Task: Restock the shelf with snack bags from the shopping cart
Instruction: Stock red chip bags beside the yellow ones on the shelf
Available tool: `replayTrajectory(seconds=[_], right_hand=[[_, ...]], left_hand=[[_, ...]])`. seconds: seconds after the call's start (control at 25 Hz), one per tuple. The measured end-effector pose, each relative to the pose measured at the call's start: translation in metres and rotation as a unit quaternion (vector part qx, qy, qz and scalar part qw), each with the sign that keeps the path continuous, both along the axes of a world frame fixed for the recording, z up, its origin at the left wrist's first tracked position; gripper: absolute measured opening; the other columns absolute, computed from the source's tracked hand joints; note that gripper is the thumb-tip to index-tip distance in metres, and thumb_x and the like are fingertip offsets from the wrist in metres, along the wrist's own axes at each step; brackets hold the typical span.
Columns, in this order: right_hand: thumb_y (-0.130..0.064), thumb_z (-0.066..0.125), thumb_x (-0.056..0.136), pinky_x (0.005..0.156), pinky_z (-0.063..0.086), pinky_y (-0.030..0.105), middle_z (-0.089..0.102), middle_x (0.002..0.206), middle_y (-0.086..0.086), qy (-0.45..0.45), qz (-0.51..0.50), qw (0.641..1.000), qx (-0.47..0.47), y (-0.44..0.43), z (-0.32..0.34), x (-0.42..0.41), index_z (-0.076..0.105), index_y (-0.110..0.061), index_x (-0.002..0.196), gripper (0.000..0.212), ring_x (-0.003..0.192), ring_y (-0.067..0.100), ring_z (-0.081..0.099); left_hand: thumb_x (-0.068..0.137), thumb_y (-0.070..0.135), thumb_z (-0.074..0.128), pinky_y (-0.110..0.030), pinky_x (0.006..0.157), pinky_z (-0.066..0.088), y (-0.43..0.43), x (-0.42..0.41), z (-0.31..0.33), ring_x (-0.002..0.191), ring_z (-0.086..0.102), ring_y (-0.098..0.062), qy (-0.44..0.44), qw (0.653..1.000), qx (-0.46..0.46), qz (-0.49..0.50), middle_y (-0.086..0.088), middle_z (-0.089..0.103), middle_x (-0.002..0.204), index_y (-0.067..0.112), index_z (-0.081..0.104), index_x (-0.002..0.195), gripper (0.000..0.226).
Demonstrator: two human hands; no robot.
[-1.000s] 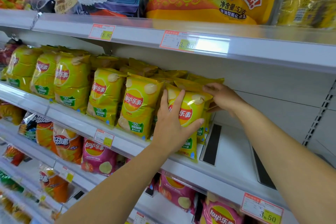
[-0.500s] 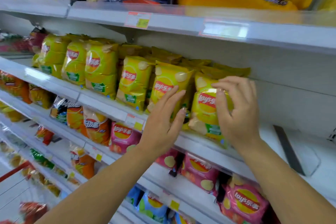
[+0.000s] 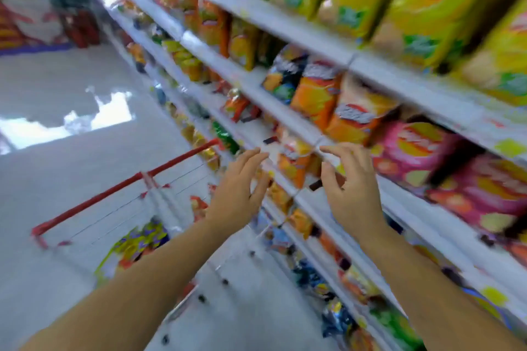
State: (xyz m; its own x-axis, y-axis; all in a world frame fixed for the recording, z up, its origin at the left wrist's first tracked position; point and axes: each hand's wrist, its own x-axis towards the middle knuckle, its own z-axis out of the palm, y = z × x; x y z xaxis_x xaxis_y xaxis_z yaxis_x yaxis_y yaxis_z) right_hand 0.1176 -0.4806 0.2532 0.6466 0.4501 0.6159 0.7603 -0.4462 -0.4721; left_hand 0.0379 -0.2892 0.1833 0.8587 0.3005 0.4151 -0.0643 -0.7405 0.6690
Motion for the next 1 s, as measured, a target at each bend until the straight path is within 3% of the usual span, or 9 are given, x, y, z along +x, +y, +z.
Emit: replayTrajectory(seconds=[0.08, 0.2, 0.28, 0.36, 0.48, 0.76, 0.88, 1.0], right_hand=[[-0.024, 0.046, 0.092, 0.095, 0.033, 0.018, 0.054, 0.108, 0.006, 0.056, 0.033, 0.997, -0.034, 0.059, -0.041, -0.009, 0.061, -0.010, 0.112, 0.029, 0.104, 0.021, 0.050], [-0.025, 0.044, 0.089, 0.096, 0.041, 0.030, 0.054, 0.109, 0.008, 0.161, 0.078, 0.978, -0.112, 0.135, -0.111, -0.023, 0.061, -0.007, 0.112, 0.034, 0.105, 0.025, 0.053], [-0.020, 0.044, 0.088, 0.100, 0.038, 0.033, 0.055, 0.112, 0.013, 0.219, 0.099, 0.954, -0.180, 0.171, -0.158, -0.034, 0.062, -0.004, 0.116, 0.037, 0.109, 0.030, 0.053], [-0.016, 0.042, 0.088, 0.101, 0.030, 0.025, 0.054, 0.119, 0.017, 0.277, 0.116, 0.923, -0.242, 0.198, -0.199, -0.043, 0.060, -0.002, 0.121, 0.039, 0.116, 0.033, 0.050], [-0.010, 0.043, 0.097, 0.093, 0.033, 0.026, 0.048, 0.133, 0.014, 0.340, 0.124, 0.872, -0.330, 0.226, -0.250, -0.048, 0.054, -0.008, 0.129, 0.035, 0.122, 0.029, 0.047], [-0.018, 0.046, 0.099, 0.091, 0.045, 0.032, 0.049, 0.138, 0.010, 0.467, 0.151, 0.749, -0.445, 0.280, -0.357, -0.066, 0.048, -0.017, 0.137, 0.038, 0.114, 0.022, 0.054], [-0.028, 0.055, 0.095, 0.092, 0.048, 0.034, 0.051, 0.136, 0.008, 0.480, 0.186, 0.719, -0.467, 0.312, -0.393, -0.082, 0.048, -0.017, 0.138, 0.045, 0.115, 0.022, 0.054], [-0.046, 0.063, 0.088, 0.085, 0.047, 0.032, 0.059, 0.120, 0.003, 0.475, 0.221, 0.690, -0.499, 0.343, -0.427, -0.111, 0.056, -0.015, 0.128, 0.051, 0.105, 0.020, 0.057]], left_hand=[[0.097, 0.037, 0.040, -0.026, 0.105, 0.032, 0.062, -0.036, -0.035, 0.127, 0.047, -0.019, 0.055, 0.997, -0.023, 0.059, -0.005, 0.049, 0.142, 0.017, 0.051, 0.137, 0.046], [0.097, 0.025, 0.047, -0.025, 0.103, 0.031, 0.136, -0.096, -0.092, 0.125, 0.049, -0.028, 0.164, 0.970, -0.094, 0.155, -0.011, 0.052, 0.137, 0.011, 0.052, 0.135, 0.041], [0.098, 0.018, 0.051, -0.030, 0.105, 0.033, 0.165, -0.137, -0.126, 0.127, 0.049, -0.030, 0.233, 0.936, -0.147, 0.217, -0.015, 0.053, 0.137, 0.009, 0.052, 0.135, 0.038], [0.097, 0.014, 0.053, -0.031, 0.104, 0.034, 0.182, -0.170, -0.158, 0.127, 0.050, -0.029, 0.285, 0.899, -0.192, 0.273, -0.016, 0.055, 0.136, 0.008, 0.053, 0.135, 0.038], [0.098, 0.016, 0.052, -0.029, 0.098, 0.037, 0.188, -0.201, -0.199, 0.123, 0.055, -0.027, 0.345, 0.851, -0.248, 0.308, -0.013, 0.059, 0.134, 0.012, 0.055, 0.134, 0.036], [0.100, 0.020, 0.046, -0.031, 0.103, 0.038, 0.179, -0.216, -0.263, 0.129, 0.050, -0.020, 0.385, 0.769, -0.354, 0.368, -0.004, 0.054, 0.141, 0.017, 0.051, 0.138, 0.038], [0.100, 0.020, 0.045, -0.028, 0.098, 0.039, 0.181, -0.209, -0.286, 0.127, 0.051, -0.018, 0.376, 0.739, -0.391, 0.399, -0.003, 0.055, 0.140, 0.019, 0.050, 0.138, 0.039], [0.101, 0.019, 0.045, -0.023, 0.091, 0.037, 0.186, -0.203, -0.303, 0.126, 0.052, -0.016, 0.353, 0.710, -0.432, 0.429, 0.000, 0.056, 0.138, 0.019, 0.051, 0.137, 0.037]])
